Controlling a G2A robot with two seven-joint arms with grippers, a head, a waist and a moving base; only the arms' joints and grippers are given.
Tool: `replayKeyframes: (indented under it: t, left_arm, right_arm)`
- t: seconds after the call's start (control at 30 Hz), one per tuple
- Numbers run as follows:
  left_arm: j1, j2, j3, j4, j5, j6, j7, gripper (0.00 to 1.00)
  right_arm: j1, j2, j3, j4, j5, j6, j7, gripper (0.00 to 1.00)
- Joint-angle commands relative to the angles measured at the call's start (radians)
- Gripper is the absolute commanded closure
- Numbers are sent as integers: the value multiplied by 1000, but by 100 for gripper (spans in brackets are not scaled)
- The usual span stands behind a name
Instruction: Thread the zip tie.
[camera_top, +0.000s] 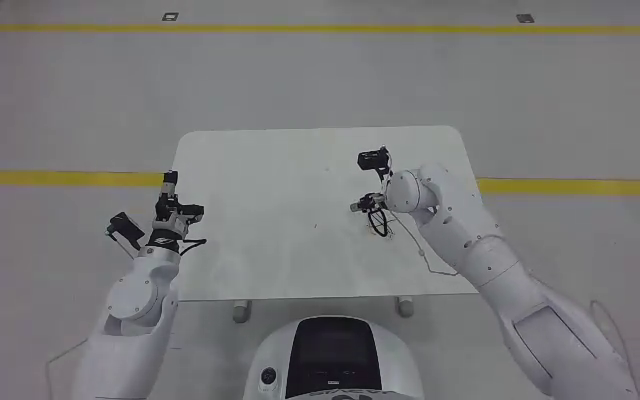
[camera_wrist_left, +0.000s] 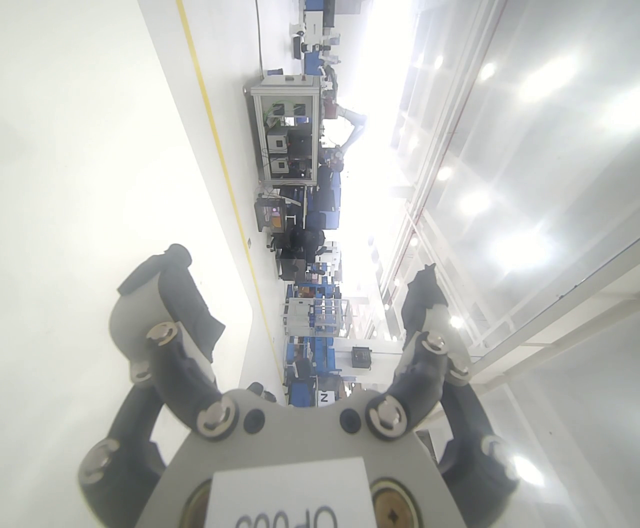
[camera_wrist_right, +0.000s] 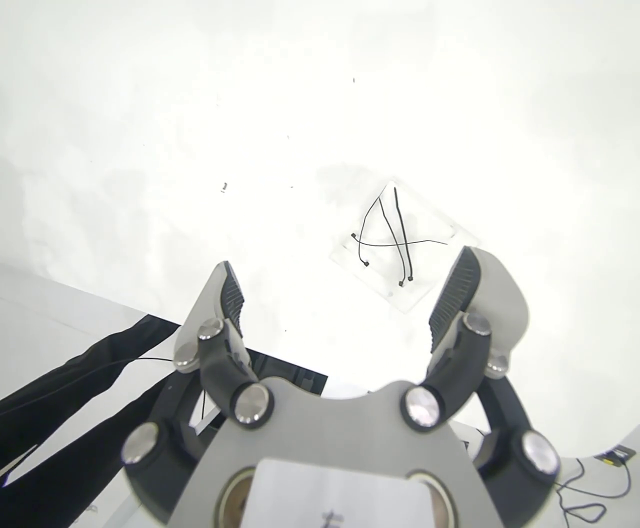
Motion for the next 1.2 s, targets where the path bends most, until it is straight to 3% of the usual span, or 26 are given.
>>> replayKeyframes:
  t: [0.0,0.13,0.23,0.8,1.17]
  left_arm:
    - [0,0,0,0,0,0,0,0]
    - [0,0,0,0,0,0,0,0]
    - [0,0,0,0,0,0,0,0]
    - [0,0,0,0,0,0,0,0]
    - [0,0,0,0,0,0,0,0]
  right_arm:
    - [0,0,0,0,0,0,0,0]
    - [18,-12,-53,50,-57,-6,46,0]
    - [39,-30,-79,104,-41,-7,38,0]
    - [36,-34,-80,117,-51,-28,18,0]
    - [55,-34,-35,150,14,-52,47,0]
